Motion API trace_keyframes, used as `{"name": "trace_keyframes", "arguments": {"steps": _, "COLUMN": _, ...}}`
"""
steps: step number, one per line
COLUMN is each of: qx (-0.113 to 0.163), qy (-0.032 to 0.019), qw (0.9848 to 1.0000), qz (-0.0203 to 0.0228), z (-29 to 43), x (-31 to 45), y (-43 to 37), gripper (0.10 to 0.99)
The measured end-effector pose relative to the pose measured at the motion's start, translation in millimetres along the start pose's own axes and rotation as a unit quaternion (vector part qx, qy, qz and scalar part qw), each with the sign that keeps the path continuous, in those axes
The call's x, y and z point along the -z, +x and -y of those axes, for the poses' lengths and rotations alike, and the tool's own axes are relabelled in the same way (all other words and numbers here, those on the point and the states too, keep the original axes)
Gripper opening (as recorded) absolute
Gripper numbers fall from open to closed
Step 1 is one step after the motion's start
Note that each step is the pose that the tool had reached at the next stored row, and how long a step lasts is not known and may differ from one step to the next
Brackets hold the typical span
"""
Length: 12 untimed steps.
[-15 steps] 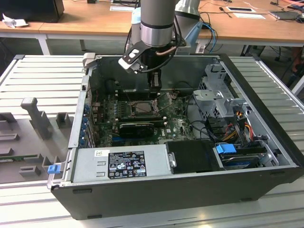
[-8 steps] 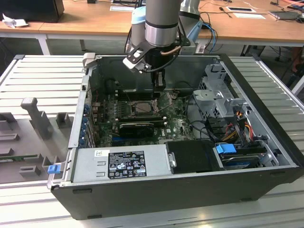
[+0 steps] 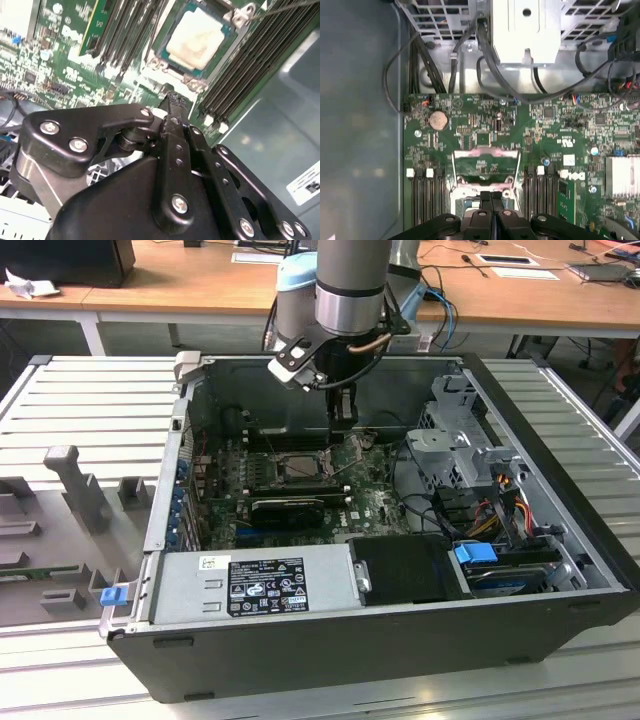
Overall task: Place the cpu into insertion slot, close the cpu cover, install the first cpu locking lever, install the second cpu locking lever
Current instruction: 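Close the cpu cover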
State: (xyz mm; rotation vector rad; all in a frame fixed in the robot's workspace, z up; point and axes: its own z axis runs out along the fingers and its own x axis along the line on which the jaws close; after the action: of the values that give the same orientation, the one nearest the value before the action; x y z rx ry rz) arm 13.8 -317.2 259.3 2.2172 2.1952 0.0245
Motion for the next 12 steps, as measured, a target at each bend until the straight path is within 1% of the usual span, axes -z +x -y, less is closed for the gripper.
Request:
{"name": "trace_keyframes", "arguments": {"steps": 1, "qx": 0.0, "qy": 0.0001, "qw": 1.0, "qz": 0.0, "z": -4.0, "x": -0.1, "y": 0.0, "gripper": 0.106}}
{"name": "trace_keyframes", "arguments": {"steps": 2, "qx": 0.0, "qy": 0.0006, "qw": 1.0, "qz": 0.0, "z": -12.5, "x": -0.4, "y": 0.1, "gripper": 0.106}}
{"name": "trace_keyframes", "arguments": {"steps": 3, "qx": 0.001, "qy": 0.0007, "qw": 1.0, "qz": -0.0001, "z": -16.1, "x": -0.5, "y": 0.2, "gripper": 0.106}}
{"name": "trace_keyframes", "arguments": {"steps": 6, "qx": 0.004, "qy": 0.0, "qw": 1.0, "qz": -0.0003, "z": -22.1, "x": -1.5, "y": 0.2, "gripper": 0.106}}
{"name": "trace_keyframes", "arguments": {"steps": 9, "qx": 0.008, "qy": -0.0016, "qw": 1.0, "qz": -0.0003, "z": -25.1, "x": -3.8, "y": 0.2, "gripper": 0.106}}
{"name": "trace_keyframes", "arguments": {"steps": 12, "qx": 0.008, "qy": -0.0016, "qw": 1.0, "qz": -0.0003, "z": -31.5, "x": -4.3, "y": 0.4, "gripper": 0.106}}
